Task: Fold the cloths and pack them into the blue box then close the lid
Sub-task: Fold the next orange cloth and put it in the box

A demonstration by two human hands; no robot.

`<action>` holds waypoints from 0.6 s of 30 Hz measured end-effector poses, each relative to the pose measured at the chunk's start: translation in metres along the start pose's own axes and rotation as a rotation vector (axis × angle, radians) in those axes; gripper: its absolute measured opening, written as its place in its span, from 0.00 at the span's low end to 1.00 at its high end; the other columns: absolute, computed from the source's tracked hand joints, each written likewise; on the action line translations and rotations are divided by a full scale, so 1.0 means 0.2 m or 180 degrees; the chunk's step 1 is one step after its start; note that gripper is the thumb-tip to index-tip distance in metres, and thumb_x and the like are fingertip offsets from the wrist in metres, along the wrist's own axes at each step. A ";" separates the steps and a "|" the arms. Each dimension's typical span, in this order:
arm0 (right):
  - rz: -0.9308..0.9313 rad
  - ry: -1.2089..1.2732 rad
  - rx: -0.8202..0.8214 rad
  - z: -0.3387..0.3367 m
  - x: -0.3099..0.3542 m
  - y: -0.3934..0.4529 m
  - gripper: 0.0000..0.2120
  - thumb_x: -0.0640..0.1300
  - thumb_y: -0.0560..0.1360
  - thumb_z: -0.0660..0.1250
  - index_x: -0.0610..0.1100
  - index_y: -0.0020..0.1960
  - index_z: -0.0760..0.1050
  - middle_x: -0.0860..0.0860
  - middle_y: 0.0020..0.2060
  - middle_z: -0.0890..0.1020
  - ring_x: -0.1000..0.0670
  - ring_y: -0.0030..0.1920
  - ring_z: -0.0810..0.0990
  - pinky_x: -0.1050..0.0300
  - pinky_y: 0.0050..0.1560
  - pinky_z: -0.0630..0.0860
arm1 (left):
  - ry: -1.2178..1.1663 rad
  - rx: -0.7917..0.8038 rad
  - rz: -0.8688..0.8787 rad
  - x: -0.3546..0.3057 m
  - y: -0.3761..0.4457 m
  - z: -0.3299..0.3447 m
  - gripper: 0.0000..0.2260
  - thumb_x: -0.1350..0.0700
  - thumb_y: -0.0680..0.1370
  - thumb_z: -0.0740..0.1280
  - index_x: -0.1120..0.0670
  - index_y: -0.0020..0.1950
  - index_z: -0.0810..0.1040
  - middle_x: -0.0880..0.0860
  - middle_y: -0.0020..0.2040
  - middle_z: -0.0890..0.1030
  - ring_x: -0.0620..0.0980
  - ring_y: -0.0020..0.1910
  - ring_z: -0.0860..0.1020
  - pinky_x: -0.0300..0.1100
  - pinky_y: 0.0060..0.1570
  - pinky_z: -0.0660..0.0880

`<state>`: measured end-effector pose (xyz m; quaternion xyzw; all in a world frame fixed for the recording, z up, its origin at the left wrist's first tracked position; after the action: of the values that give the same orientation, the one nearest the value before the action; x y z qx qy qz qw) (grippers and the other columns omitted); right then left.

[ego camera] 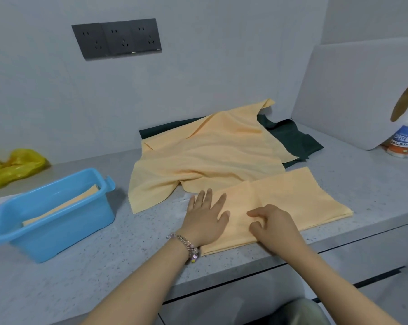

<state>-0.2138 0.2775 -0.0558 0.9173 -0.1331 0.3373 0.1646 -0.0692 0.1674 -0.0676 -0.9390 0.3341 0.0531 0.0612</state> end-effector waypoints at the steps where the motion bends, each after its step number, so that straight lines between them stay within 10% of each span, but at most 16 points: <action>1: -0.0025 -0.0111 0.0002 0.01 0.00 0.00 0.15 0.41 0.74 0.63 0.45 0.60 0.77 0.54 0.45 0.72 0.56 0.45 0.69 0.69 0.41 0.61 | 0.0010 0.0030 -0.0009 0.00 0.00 0.00 0.26 0.40 0.80 0.44 0.42 0.77 0.43 0.53 0.78 0.40 0.53 0.76 0.38 0.50 0.72 0.34; 10: -0.0043 -0.0922 0.0050 -0.06 -0.04 0.04 0.22 0.41 0.78 0.56 0.69 0.49 0.76 0.61 0.48 0.67 0.56 0.50 0.60 0.60 0.45 0.50 | 0.0257 -0.0282 -0.0067 0.04 -0.16 -0.23 0.16 0.39 0.77 0.58 0.44 0.58 0.77 0.47 0.51 0.76 0.49 0.54 0.74 0.42 0.50 0.66; 13: -0.0358 -0.0919 0.0326 -0.07 -0.02 0.12 0.20 0.41 0.79 0.58 0.67 0.48 0.78 0.61 0.53 0.66 0.54 0.56 0.61 0.61 0.53 0.53 | -0.0199 -0.0096 -0.0037 0.06 -0.22 -0.29 0.13 0.42 0.76 0.62 0.50 0.38 0.77 0.44 0.30 0.72 0.41 0.32 0.71 0.38 0.31 0.62; 18: -0.0294 -0.0913 0.0506 -0.08 0.02 0.23 0.05 0.47 0.74 0.68 0.57 0.47 0.79 0.59 0.53 0.69 0.51 0.59 0.63 0.61 0.57 0.58 | -0.0500 0.0131 -0.0215 0.08 -0.24 -0.31 0.16 0.47 0.75 0.64 0.51 0.29 0.75 0.47 0.27 0.72 0.45 0.29 0.69 0.37 0.30 0.64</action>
<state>-0.2352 0.2417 -0.0318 0.9713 -0.0858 0.2045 0.0861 -0.0223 0.1851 -0.0041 -0.9413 0.2974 0.1177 0.1082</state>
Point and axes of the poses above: each hand's wrist, its own y-axis towards the middle knuckle, its own z-axis out of the palm, x = y × z, the point moved 3 cm from there along y, towards the middle knuckle
